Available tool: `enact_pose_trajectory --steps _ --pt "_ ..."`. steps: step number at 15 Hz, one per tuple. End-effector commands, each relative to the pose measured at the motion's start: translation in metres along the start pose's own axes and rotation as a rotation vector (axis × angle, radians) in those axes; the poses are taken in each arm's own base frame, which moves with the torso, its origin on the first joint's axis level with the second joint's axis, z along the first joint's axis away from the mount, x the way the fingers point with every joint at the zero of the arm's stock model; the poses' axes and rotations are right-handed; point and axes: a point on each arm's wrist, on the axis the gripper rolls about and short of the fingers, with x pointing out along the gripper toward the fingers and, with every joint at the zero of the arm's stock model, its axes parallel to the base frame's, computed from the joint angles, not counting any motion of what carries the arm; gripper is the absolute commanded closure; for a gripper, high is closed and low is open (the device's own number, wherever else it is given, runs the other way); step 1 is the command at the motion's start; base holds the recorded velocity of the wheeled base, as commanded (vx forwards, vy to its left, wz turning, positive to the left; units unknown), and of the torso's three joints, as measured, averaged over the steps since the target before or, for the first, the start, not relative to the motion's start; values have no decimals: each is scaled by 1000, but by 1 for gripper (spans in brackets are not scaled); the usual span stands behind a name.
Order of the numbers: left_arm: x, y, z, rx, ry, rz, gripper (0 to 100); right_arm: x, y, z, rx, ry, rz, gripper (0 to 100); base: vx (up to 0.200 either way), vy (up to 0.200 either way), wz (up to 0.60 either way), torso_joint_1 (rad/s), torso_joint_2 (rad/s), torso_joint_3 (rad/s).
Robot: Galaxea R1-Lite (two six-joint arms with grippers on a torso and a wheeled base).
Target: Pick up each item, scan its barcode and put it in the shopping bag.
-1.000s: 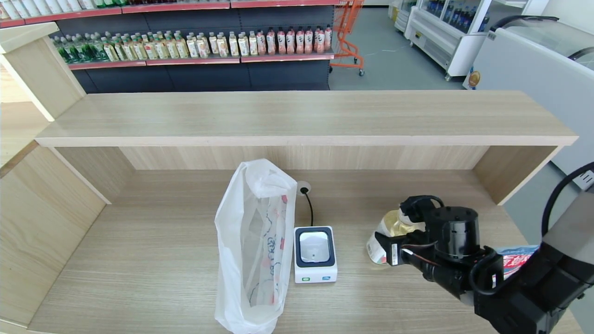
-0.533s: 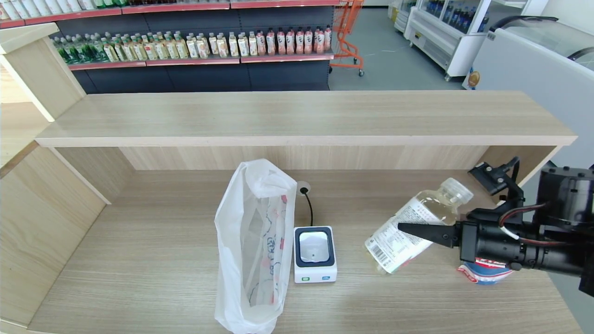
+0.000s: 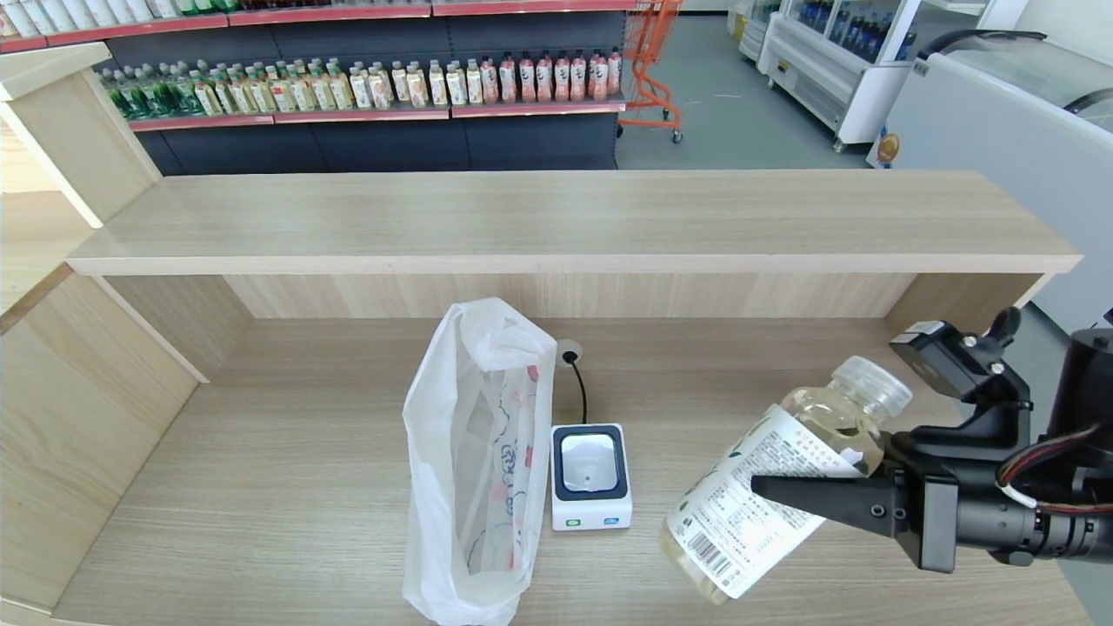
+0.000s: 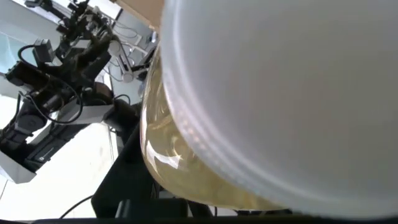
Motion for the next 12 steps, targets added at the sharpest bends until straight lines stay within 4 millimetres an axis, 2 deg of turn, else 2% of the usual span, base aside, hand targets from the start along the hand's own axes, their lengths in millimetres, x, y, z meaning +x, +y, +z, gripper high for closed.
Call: enact_pose_trajectory --steps 1,12 --pt "0 0 0 0 0 0 0 -1 6 0 -14 -4 17 100 0 0 0 0 0 0" --pt "0 0 0 0 0 0 0 9 12 -12 -6 69 61 100 0 0 0 0 0 0"
